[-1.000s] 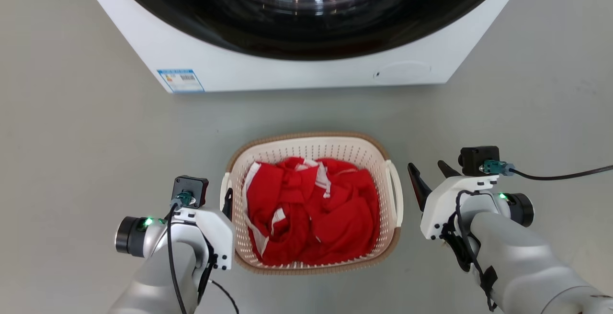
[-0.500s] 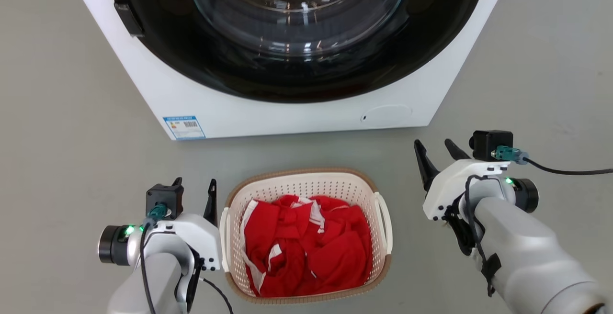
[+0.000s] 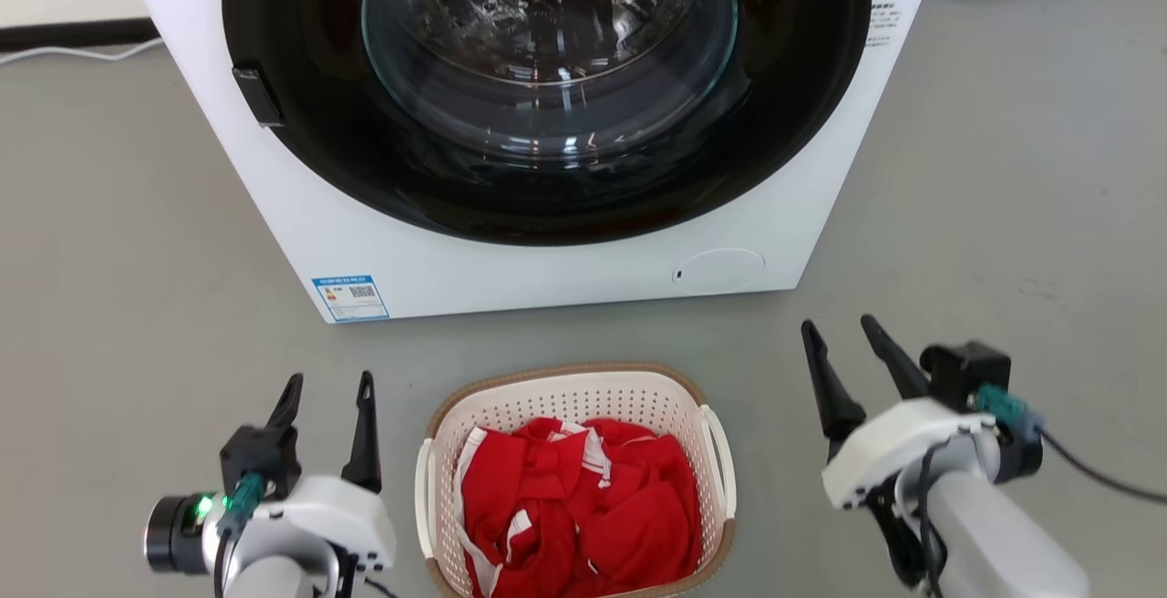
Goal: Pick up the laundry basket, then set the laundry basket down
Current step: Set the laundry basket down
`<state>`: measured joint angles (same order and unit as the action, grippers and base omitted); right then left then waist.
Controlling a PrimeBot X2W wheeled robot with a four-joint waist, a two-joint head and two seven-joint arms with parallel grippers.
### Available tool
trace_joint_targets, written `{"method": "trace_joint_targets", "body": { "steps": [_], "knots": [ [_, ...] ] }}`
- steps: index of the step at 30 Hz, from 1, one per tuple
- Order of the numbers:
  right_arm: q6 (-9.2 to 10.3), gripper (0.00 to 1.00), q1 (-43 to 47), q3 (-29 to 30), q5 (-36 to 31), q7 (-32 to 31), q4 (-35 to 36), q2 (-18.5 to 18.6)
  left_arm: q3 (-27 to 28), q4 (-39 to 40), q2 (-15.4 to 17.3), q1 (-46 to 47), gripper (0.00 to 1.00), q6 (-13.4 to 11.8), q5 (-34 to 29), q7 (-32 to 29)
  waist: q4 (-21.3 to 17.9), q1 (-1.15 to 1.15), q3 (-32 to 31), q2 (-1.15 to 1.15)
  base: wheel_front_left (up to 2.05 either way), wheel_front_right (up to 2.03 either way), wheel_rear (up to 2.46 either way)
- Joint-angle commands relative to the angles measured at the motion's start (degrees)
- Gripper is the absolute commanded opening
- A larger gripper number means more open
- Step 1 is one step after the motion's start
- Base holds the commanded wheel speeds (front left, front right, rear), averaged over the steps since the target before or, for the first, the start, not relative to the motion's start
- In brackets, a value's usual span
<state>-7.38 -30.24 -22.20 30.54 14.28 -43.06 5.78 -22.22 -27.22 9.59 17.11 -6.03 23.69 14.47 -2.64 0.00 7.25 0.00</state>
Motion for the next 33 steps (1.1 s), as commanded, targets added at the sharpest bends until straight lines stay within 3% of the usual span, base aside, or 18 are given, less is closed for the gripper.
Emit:
{"method": "trace_joint_targets", "body": {
  "steps": [1, 8, 20, 33],
  "knots": [
    [-0.11, 1.0, 1.5, 0.3, -1.5, 0.7, 2.5, -0.7, 2.8, 2.1, 0.9, -0.1, 1.0, 0.1, -1.2, 0.5, 0.0, 0.0, -0.5, 0.0, 0.0, 0.0, 0.0],
    [-0.11, 1.0, 10.2, 6.6, -7.8, 0.7, 11.1, -2.0, 9.3, 8.3, -0.8, -7.1, 1.0, 1.5, -5.8, 0.5, 0.8, 0.0, -3.0, 0.0, 0.0, 0.0, 0.0],
    [-0.11, 1.0, 21.5, 11.2, -12.2, 0.7, 21.5, -2.6, 17.9, 15.8, -4.0, -16.6, 1.0, 4.2, -10.8, 0.5, 0.7, 0.0, -5.4, 0.0, 0.0, 0.0, 0.0],
    [-0.11, 1.0, 28.6, 14.9, -15.7, 0.7, 27.4, -2.9, 21.3, 20.0, -6.3, -23.8, 1.0, 6.3, -13.5, 0.5, -0.7, 0.0, -7.1, 0.0, 0.0, 0.0, 0.0]
  ]
}}
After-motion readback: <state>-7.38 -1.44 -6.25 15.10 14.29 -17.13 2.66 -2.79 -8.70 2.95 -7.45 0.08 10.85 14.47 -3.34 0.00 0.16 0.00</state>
